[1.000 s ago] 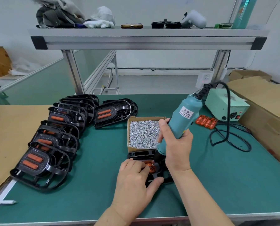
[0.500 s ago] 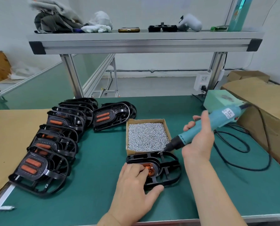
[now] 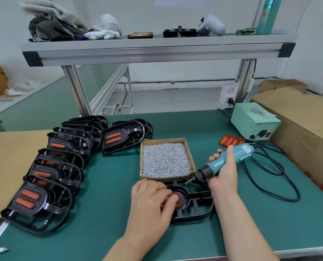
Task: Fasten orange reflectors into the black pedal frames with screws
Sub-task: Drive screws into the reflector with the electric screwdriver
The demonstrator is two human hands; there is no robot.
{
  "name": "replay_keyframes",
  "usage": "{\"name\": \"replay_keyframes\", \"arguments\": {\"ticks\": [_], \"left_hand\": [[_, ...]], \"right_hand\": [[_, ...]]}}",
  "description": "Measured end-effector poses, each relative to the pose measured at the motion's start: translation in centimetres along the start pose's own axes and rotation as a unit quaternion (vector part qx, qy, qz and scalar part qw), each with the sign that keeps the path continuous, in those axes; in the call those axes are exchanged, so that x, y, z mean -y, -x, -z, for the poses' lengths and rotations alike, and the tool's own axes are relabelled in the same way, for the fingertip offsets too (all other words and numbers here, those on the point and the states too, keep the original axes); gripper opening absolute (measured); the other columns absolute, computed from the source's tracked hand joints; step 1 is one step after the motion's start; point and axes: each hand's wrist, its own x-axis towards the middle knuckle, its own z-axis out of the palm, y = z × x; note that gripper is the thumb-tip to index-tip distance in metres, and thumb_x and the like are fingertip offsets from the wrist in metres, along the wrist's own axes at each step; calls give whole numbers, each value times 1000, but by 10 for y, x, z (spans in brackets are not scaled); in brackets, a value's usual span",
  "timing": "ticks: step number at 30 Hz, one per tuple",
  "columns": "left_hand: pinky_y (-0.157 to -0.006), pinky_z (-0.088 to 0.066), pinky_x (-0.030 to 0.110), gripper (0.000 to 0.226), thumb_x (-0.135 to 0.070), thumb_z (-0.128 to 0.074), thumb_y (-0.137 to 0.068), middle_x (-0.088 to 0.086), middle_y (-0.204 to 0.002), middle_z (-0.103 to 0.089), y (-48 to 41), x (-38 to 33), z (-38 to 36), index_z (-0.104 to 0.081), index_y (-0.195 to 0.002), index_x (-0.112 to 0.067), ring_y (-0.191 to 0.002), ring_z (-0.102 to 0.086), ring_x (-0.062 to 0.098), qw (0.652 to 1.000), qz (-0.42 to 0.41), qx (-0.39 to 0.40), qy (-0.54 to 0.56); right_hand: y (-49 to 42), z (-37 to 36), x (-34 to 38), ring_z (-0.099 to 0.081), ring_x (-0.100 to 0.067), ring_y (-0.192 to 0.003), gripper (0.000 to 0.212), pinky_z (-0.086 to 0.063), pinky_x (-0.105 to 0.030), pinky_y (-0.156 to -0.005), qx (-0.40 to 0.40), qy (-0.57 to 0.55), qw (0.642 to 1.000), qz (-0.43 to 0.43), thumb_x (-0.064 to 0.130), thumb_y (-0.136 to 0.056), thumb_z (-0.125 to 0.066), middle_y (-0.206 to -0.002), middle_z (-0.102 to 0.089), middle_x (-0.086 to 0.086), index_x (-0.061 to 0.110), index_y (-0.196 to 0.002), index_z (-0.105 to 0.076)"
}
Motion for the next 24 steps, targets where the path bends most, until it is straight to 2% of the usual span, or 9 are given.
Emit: {"name": "replay_keyframes", "arguments": {"ticks": [2,5,8,12,16,18,21,24], "left_hand": [[-94,-36,35,9,-26,-68,-88,-11,-92,-66,-24,5,2,-76,-90,-24,-92,-58,16,999,32,20,-30],[-90,-30,31,19,-26,-60,-94,-8,-106,-65,-62,16,0,-72,-108,-27,-105,-53,19,984,84,116,-107],[-92,-40,33,27,-29,-55,-96,-1,-114,-61,-92,29,-6,-67,-119,-21,-112,-53,21,967,112,198,-117],[-94,-46,36,36,-32,-62,-93,5,-123,-54,-106,37,-16,-64,-128,-23,-114,-55,25,930,136,324,-105],[-80,-44,28,13,-17,-63,-90,-4,-98,-57,-104,40,-23,-75,-97,-19,-93,-57,17,944,133,298,-58],[-77,-44,26,15,-11,-60,-90,-9,-89,-57,-100,40,-25,-70,-83,-20,-87,-56,13,951,139,274,-38],[-77,-44,25,19,-10,-58,-91,-9,-88,-58,-92,39,-28,-60,-76,-22,-85,-55,12,960,142,241,-28],[-69,-40,20,18,-9,-59,-89,-11,-84,-61,-88,40,-31,-62,-75,-20,-83,-56,9,965,165,202,1]], "right_hand": [[0,1,0,-55,-6,-55,29,-49,-17,-52,1,-2,1000,-2,45,-95,-66,-65,-55,7,18,-87,-59],[-1,1,0,-54,-6,-56,28,-48,-18,-53,4,10,1000,-2,45,-95,-66,-65,-55,7,19,-89,-58],[-1,2,-1,-54,-7,-57,28,-48,-19,-55,4,17,1000,-7,45,-95,-66,-66,-55,6,19,-90,-58],[-1,3,-1,-54,-7,-55,28,-47,-20,-55,0,20,1000,-12,46,-95,-66,-66,-55,6,19,-90,-59],[-3,2,0,-55,-7,-54,27,-48,-20,-54,5,20,1000,-11,45,-94,-66,-65,-55,5,19,-90,-59],[-3,3,-1,-55,-7,-54,27,-48,-20,-54,6,19,1000,-11,44,-94,-67,-65,-56,6,19,-90,-60],[-3,4,-2,-55,-7,-54,27,-49,-20,-52,9,16,1000,-12,44,-94,-67,-65,-56,5,18,-91,-60],[-3,3,-2,-54,-7,-54,27,-48,-20,-52,9,15,1000,-13,44,-94,-67,-65,-55,5,18,-90,-60]]}}
